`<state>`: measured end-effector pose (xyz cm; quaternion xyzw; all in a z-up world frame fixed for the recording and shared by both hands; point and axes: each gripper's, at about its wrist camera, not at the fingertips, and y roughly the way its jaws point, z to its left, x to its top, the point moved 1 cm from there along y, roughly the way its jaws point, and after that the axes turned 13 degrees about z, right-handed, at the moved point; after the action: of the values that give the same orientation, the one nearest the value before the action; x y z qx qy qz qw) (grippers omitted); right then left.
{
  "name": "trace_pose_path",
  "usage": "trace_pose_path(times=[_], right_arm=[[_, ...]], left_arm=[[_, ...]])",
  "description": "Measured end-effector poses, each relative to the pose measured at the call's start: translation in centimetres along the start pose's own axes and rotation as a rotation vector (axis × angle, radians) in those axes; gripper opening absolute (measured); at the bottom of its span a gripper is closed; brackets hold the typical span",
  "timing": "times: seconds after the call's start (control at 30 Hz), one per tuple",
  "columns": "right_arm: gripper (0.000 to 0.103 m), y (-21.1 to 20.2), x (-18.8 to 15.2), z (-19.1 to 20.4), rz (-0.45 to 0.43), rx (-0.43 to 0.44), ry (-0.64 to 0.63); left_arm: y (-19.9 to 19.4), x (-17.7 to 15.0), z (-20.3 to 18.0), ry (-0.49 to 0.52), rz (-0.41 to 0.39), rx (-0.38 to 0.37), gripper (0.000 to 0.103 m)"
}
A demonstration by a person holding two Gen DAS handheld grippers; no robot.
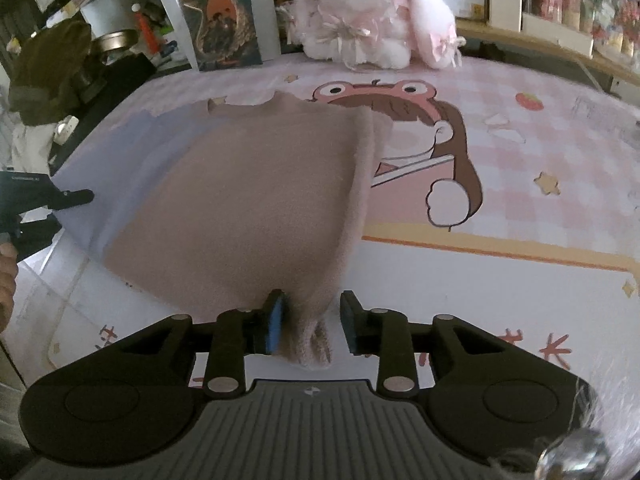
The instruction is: Fold clothes
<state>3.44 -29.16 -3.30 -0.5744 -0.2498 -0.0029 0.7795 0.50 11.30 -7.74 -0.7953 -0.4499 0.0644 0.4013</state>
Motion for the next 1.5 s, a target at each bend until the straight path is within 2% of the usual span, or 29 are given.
trace_pose_path(times=[0.17,0.37,0.53,0.63,0.73,0.93,1.07,1.27,1.37,1.5], right_arm=[[0.029,-0.9,0.1,0.9,-0.045,-0.049,-0.078],[0.029,-1.1,1.8,0.9,-0.088,-0.056,-0.140],[0.030,-0.9,3.1,1.2,-0.101,-0.013,-0.284],[0.030,-0.1,3.3,1.4,-0.064,0.034,-0.348],[0.030,0.8,3.3,1.3,-0.028,0.046,-0.388],[0.032,1.2,2.9,0.3,-0.014,0.099,-0.405],[0.032,1.3,3.0,-0.5,-0.014,0.142,-0.394],[0.032,1.2,3.2,-1.4,-0.015,0.196,-0.384],[0.032,1.3,3.3,-1.8,-0.015,0.216,-0.385],[0.032,1.4,3.3,-2.4,-0.019,0.246,-0.376]], left_arm=[[0.1,0.1,0.5,-0.007,0.005,-0.019,0.014],[0.1,0.0,0.5,-0.020,0.000,-0.015,0.016],[0.2,-0.2,0.2,-0.038,-0.015,0.003,0.017],[0.2,-0.3,-0.1,-0.048,-0.028,0.023,0.017],[0.2,-0.4,-0.7,-0.038,-0.038,0.056,0.017],[-0.1,-0.5,-2.8,0.018,-0.062,0.135,0.012],[-1.5,-1.2,-5.4,0.107,-0.127,0.132,0.011],[-4.1,-3.4,-11.8,0.315,-0.212,0.102,0.010],[-4.6,-5.3,-15.6,0.434,-0.236,0.096,0.010],[-4.7,-10.3,-20.7,0.665,-0.232,0.121,0.011]])
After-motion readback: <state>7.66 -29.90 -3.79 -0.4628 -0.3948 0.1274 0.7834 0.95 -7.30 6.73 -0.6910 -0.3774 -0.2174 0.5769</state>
